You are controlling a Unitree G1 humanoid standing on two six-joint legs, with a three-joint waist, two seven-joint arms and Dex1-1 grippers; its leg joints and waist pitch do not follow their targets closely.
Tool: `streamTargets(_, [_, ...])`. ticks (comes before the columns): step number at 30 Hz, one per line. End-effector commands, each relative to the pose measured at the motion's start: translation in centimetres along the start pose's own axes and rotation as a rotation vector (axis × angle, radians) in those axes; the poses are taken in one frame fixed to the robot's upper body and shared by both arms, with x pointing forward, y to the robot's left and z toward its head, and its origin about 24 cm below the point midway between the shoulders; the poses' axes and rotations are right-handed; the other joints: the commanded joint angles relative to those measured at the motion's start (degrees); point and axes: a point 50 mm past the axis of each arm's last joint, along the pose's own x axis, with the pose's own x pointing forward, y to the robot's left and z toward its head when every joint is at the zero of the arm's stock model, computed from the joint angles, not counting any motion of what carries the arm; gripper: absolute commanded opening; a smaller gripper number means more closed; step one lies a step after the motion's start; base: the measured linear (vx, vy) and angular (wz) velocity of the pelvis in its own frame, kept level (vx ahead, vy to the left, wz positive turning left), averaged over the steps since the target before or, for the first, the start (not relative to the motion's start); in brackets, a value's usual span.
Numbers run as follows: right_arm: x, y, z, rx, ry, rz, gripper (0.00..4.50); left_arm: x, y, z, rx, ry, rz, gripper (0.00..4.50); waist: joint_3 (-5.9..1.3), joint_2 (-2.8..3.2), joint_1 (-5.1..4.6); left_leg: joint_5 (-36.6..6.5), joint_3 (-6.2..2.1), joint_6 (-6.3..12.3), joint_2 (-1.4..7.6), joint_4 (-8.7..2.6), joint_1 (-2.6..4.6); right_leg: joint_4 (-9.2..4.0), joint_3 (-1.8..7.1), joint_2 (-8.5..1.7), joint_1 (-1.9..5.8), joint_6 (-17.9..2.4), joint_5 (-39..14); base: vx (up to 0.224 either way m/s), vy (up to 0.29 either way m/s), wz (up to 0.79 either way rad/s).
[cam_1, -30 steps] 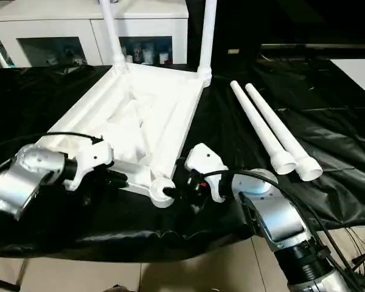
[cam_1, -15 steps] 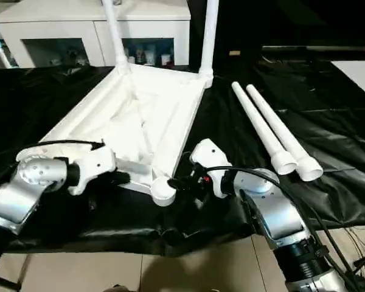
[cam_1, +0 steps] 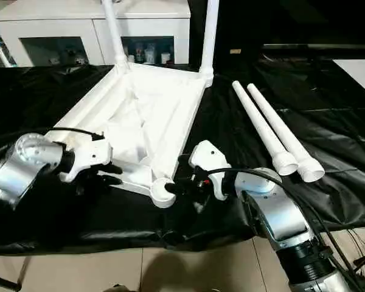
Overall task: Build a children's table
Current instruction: Rotate table base
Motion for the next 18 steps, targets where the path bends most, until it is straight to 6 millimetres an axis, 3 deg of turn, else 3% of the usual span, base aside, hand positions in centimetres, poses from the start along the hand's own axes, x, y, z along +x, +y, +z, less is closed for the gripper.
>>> streamTargets(1, [0.0,0.3,0.1,0.000,-0.011,0.018,3.89,0.1,0.2,-0.1,0.019,0.028,-0.024,1.63,-4.69,0.88,-0.01,-10.8,-1.04,1.28,2.57,-4.26,0.54,-3.24,2.66,-3.30,3.49,-14.2,-6.4,0.000,0.000,0.00])
streamTargets(9, [0.0,0.4,0.1,-0.003,-0.002,0.020,3.89,1.4,0.6,-0.8,0.051,0.099,-0.072,2.41,-4.65,0.75,0.17,-11.3,-1.09,0.77,2.67,-4.33,0.51,-3.50,2.74,-3.47,3.54,-13.6,-7.9,0.000,0.000,0.00])
streamTargets(17, [0.0,0.5,0.0,-0.008,0.004,0.021,3.89,3.0,1.1,-1.0,0.072,0.139,-0.023,2.41,-4.75,0.49,0.26,-9.7,-1.06,1.64,2.58,-4.10,0.33,-3.43,2.70,-3.49,3.72,-14.1,-6.1,0.000,0.000,0.00])
streamTargets(18, [0.0,0.5,0.0,-0.009,0.006,0.022,3.89,3.1,1.2,-1.1,0.078,0.142,-0.009,2.13,-4.72,0.53,0.30,-10.0,-1.02,1.66,2.56,-4.10,0.37,-3.52,2.69,-3.50,3.70,-14.1,-6.5,0.000,0.000,0.00])
